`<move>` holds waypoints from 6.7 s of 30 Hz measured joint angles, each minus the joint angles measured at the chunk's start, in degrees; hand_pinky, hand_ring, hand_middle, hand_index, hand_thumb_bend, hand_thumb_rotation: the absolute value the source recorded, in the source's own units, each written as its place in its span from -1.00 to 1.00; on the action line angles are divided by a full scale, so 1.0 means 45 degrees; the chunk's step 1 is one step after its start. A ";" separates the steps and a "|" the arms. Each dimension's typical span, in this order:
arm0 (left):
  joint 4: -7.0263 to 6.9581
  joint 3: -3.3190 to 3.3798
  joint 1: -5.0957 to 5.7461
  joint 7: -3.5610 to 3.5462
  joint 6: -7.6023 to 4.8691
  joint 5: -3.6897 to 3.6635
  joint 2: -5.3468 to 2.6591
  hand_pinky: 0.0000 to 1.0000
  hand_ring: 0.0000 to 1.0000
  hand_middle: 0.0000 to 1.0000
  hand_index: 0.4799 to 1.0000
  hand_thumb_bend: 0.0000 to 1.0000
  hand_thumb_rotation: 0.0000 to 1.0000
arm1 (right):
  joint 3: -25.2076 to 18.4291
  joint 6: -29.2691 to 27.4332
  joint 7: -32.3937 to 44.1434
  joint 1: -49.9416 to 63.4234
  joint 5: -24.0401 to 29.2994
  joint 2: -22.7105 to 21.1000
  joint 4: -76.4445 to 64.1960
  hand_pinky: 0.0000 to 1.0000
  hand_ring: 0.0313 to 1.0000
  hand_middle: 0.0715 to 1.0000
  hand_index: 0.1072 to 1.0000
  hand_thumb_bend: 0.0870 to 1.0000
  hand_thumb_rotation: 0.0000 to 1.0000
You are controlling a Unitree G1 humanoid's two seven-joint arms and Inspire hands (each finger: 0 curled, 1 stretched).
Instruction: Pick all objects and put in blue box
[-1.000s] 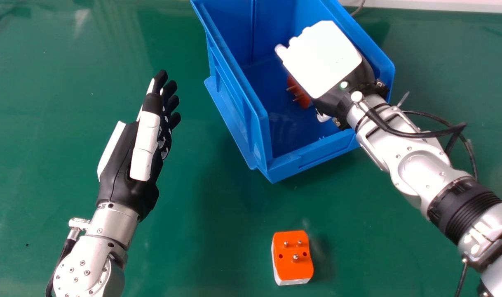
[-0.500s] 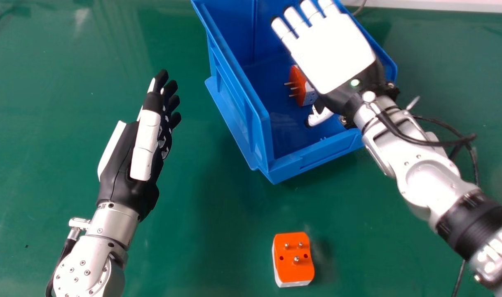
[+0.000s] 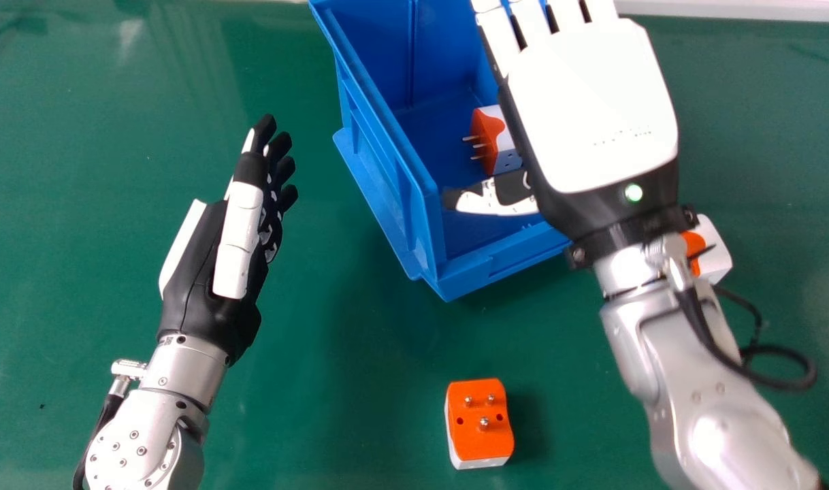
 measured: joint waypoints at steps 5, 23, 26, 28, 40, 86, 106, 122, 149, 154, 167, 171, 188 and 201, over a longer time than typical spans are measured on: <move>-0.0018 0.0007 0.0054 0.0014 -0.0007 -0.0002 0.0004 1.00 1.00 1.00 1.00 0.72 0.99 | -0.0439 -0.0468 -0.1669 0.1160 -0.0244 0.0225 -0.0898 1.00 1.00 1.00 1.00 1.00 -0.06; -0.0061 0.0120 0.0088 -0.0028 -0.0030 -0.0031 0.0105 1.00 1.00 1.00 1.00 0.71 0.99 | -0.2996 0.0269 0.3646 0.6037 -0.3036 0.2236 -0.6532 0.97 1.00 1.00 1.00 0.98 0.02; -0.0008 0.0184 0.0080 -0.0153 -0.0122 -0.0039 0.0128 1.00 1.00 1.00 1.00 0.71 0.99 | -0.3396 0.0390 0.5316 0.6521 -0.3594 0.3070 -0.7203 0.96 1.00 1.00 1.00 0.99 0.00; 0.0012 0.0240 0.0070 -0.0183 -0.0211 -0.0040 0.0145 1.00 1.00 1.00 1.00 0.71 0.98 | -0.3643 0.0378 0.6489 0.6673 -0.4030 0.3663 -0.7534 0.95 1.00 1.00 1.00 0.99 -0.03; 0.0104 0.0278 0.0035 -0.0238 -0.0353 -0.0037 0.0247 1.00 1.00 1.00 1.00 0.68 0.97 | -0.5620 -0.0857 1.4301 0.5980 -0.5307 0.5112 -0.8805 0.83 0.98 1.00 1.00 1.00 -0.15; 0.0103 0.0064 0.0038 -0.0202 -0.0359 -0.0018 0.0178 1.00 1.00 1.00 1.00 0.68 0.97 | -0.7191 -0.0404 1.4186 0.1411 0.1276 -0.1070 0.0752 0.58 0.95 1.00 0.96 0.95 -0.60; 0.0228 0.0083 -0.0044 -0.0223 -0.0398 -0.0021 0.0196 1.00 1.00 1.00 1.00 0.69 0.97 | -0.2927 -0.1897 1.2478 -0.2458 0.2333 -0.3110 0.6988 0.51 0.91 1.00 0.89 0.79 -0.85; 0.0168 0.0088 -0.0016 -0.0225 -0.0371 -0.0030 0.0204 1.00 1.00 1.00 1.00 0.71 0.96 | -0.1840 -0.2263 1.1119 -0.2801 0.2767 -0.4058 0.7725 0.46 0.84 0.97 0.82 0.71 -0.96; 0.0073 0.0105 0.0192 -0.0104 -0.0330 -0.0022 0.0200 1.00 1.00 1.00 1.00 0.70 0.97 | -0.1814 -0.3976 0.6648 -0.1230 0.3846 -0.4744 0.7606 0.06 0.29 0.44 0.49 0.26 -0.99; 0.0073 0.0105 0.0191 -0.0139 -0.0335 -0.0027 0.0200 1.00 1.00 1.00 1.00 0.67 0.98 | -0.1814 -0.4068 0.6212 -0.1229 0.3923 -0.4745 0.7604 -0.09 0.08 0.23 0.31 0.14 -0.99; -0.0048 0.0118 0.0193 -0.0116 -0.0181 -0.0026 0.0245 1.00 1.00 1.00 1.00 0.64 0.99 | -0.1635 -0.3019 0.7108 -0.1387 0.3074 -0.4808 0.7542 -0.23 -0.08 0.07 0.13 0.04 -1.00; -0.0044 0.0119 0.0188 -0.0172 -0.0186 -0.0040 0.0237 1.00 1.00 1.00 1.00 0.63 0.99 | -0.1689 -0.2944 0.7041 -0.1383 0.3151 -0.4799 0.7446 -0.27 -0.13 0.03 0.10 0.02 -1.00; 0.0115 0.0162 0.0046 -0.0219 -0.0277 -0.0039 0.0212 1.00 1.00 1.00 1.00 0.58 1.00 | -0.1863 -0.2066 0.6544 -0.0863 0.3510 -0.4402 0.6576 -0.28 -0.20 -0.01 -0.04 -0.04 -1.00; 0.0438 0.0174 -0.0065 -0.0259 -0.0522 -0.0036 0.0214 1.00 1.00 1.00 1.00 0.56 1.00 | -0.1862 -0.1914 0.6560 -0.0837 0.3551 -0.4398 0.6517 -0.27 -0.21 -0.02 -0.06 -0.05 -1.00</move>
